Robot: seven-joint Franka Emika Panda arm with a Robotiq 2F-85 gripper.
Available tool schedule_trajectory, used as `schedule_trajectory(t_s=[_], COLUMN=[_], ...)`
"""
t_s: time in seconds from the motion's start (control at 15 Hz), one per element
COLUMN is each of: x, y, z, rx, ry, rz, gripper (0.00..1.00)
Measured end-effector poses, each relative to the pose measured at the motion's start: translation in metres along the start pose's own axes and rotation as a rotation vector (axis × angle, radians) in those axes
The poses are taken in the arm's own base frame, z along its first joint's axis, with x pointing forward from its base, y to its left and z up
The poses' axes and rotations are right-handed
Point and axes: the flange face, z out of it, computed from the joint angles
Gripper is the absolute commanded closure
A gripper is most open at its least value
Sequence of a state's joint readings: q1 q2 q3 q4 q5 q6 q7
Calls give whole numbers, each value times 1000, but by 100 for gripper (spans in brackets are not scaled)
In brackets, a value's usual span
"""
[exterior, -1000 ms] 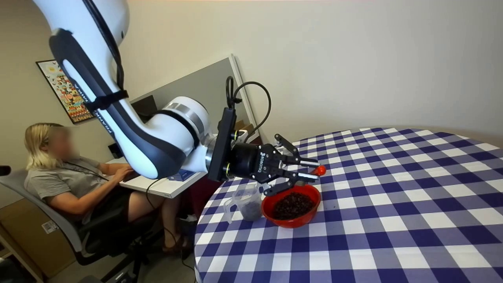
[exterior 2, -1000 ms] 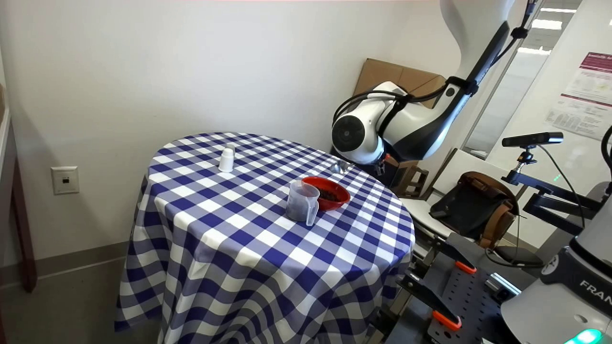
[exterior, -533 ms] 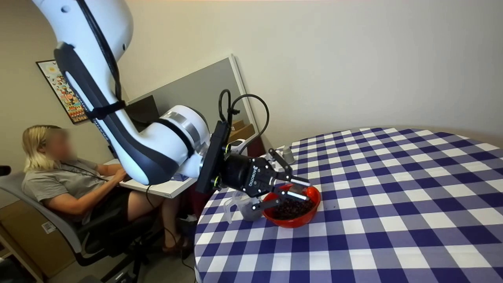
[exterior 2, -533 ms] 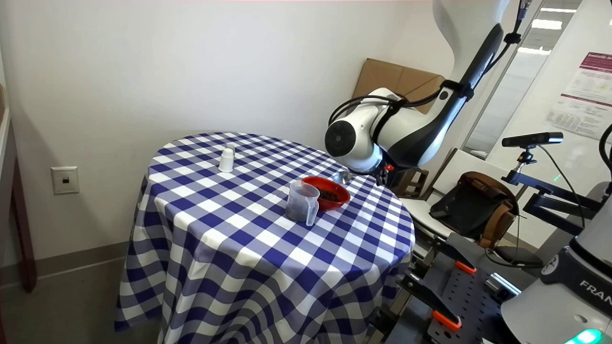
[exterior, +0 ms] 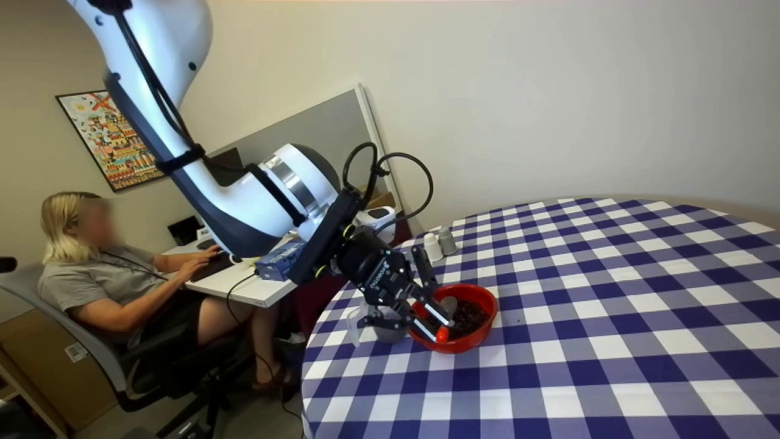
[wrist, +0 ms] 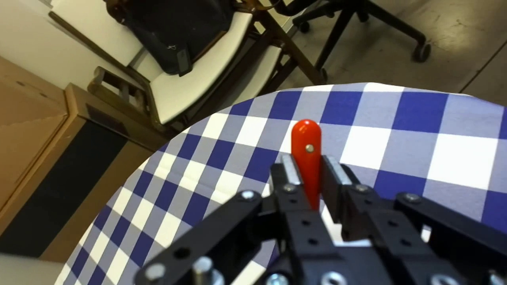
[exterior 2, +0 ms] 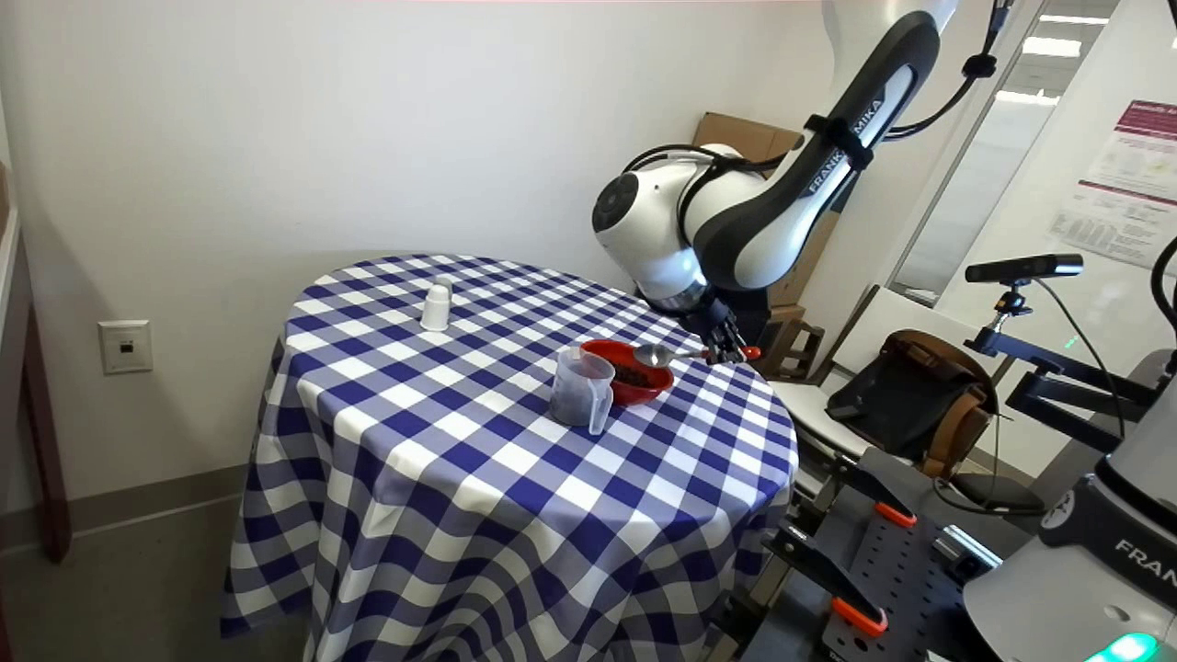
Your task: Pick up the spoon and scoop some of the objects from the red bowl and put them in the measuring cup, then put the spoon on the table
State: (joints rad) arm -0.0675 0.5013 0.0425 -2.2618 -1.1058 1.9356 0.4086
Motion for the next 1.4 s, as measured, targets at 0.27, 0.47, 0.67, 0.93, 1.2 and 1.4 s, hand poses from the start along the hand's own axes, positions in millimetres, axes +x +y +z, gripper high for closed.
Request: schedule_trajectory(t_s=[0.27,0.47,0.67,0.93,1.2,1.4], x=[14,28,40,54,64,69], y=[14,18,18,14,7,2], z=[2,8,10,8,1,-1], rx=[94,125,124,106,65,36], ry=[-36,-55,-61,-62,-64,-69], rz=[64,87,93,87,67,51], gripper=[90,90,90,90,90,90])
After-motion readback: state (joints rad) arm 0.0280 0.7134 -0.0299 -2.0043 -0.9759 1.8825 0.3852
